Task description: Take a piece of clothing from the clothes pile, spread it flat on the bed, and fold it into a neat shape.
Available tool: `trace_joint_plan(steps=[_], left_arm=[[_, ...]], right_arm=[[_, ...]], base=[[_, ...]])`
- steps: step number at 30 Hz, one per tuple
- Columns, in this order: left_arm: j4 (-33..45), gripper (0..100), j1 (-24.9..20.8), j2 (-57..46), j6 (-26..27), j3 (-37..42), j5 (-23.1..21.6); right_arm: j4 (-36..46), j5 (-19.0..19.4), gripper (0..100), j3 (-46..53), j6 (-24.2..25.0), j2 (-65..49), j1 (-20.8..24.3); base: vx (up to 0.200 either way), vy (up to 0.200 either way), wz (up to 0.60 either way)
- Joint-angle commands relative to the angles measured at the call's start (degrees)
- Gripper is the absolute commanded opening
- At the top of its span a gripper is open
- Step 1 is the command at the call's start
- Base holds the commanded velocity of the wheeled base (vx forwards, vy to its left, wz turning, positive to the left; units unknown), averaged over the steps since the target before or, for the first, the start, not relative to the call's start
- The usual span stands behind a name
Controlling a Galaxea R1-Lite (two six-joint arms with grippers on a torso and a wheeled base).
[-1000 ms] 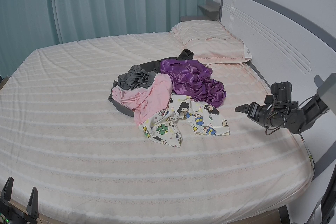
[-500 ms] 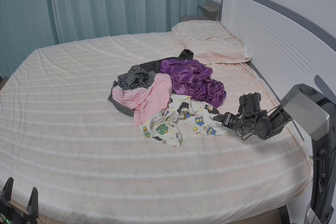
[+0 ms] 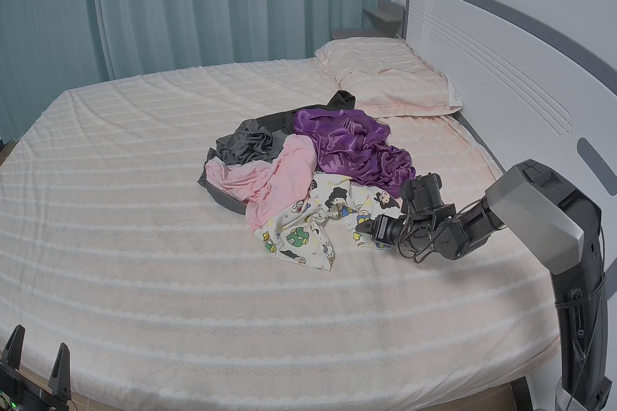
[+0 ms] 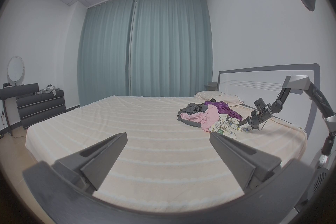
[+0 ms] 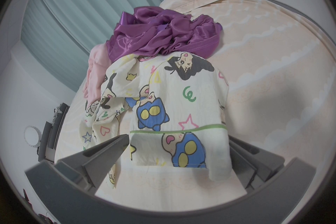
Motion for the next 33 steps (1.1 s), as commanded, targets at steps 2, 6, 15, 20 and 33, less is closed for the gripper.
trace_joint_plan(steps=[2, 6, 15, 20, 33], left_arm=[[0.0, 100, 0.0, -0.9, 0.0, 1.0, 0.0], [0.0, 100, 0.0, -0.9, 0.0, 1.0, 0.0], [0.0, 100, 0.0, -0.9, 0.0, 1.0, 0.0], [0.0, 100, 0.0, -0.9, 0.0, 1.0, 0.0], [0.0, 100, 0.0, -0.9, 0.0, 1.0, 0.0]], right_arm=[[3.5, -2.0, 100, -4.4, -0.8, 1.3, 1.0], [3.9, -3.7, 0, -4.4, -2.9, 1.7, 0.8], [3.3, -3.3, 0, 0.0, -3.8, -2.3, 0.8], [2.8, -1.8, 0, 7.1, -3.6, -8.5, 1.1], [-3.5, 10.9, 0, 30.9, 0.4, -26.5, 0.8]], base=[[0.000, 0.000, 0.00], [0.000, 0.000, 0.00], [0.000, 0.000, 0.00], [0.000, 0.000, 0.00], [0.000, 0.000, 0.00]])
